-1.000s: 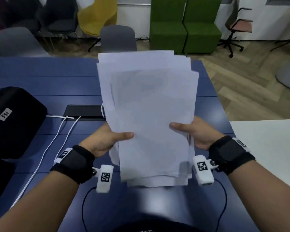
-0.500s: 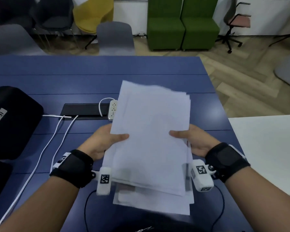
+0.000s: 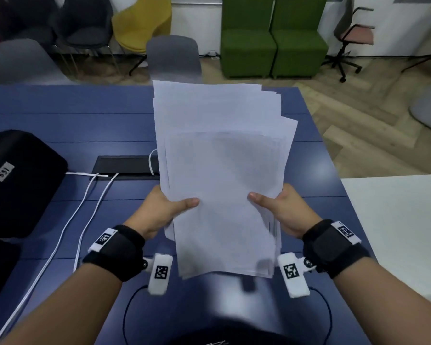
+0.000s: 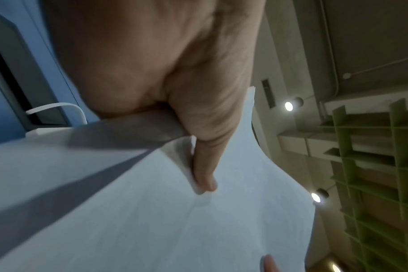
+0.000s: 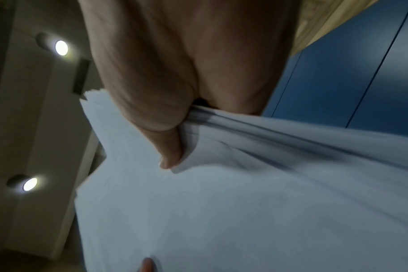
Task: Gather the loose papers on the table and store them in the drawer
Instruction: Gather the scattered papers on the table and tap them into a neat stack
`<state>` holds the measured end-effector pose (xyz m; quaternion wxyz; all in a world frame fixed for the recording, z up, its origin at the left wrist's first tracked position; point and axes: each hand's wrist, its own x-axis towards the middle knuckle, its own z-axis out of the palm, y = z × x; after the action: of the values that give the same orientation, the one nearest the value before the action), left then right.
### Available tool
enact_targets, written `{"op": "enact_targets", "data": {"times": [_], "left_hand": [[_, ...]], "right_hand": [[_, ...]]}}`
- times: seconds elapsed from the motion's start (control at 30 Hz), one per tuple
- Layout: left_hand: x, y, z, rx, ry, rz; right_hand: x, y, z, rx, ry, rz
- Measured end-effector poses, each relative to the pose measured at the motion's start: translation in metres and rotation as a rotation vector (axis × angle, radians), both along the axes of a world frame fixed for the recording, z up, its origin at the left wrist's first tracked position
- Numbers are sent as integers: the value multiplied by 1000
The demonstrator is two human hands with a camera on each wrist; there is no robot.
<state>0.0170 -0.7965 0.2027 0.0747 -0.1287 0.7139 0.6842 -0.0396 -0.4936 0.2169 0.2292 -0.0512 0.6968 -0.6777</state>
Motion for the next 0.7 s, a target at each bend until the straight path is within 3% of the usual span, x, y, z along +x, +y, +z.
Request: {"op": "enact_targets", "data": {"times": [0.17, 0.33, 0.5, 0.7], "left_hand": [[3, 11, -9, 39, 108, 158], [9, 13, -41, 36, 154, 247], [15, 25, -69, 9, 64, 227], [12, 18, -65, 42, 65, 223]], "right_hand": [[12, -3, -5, 54, 128, -98], [22, -13, -31, 111, 259, -174], [38, -16, -77, 128, 155, -269], [30, -12, -76, 75, 155, -316]]}}
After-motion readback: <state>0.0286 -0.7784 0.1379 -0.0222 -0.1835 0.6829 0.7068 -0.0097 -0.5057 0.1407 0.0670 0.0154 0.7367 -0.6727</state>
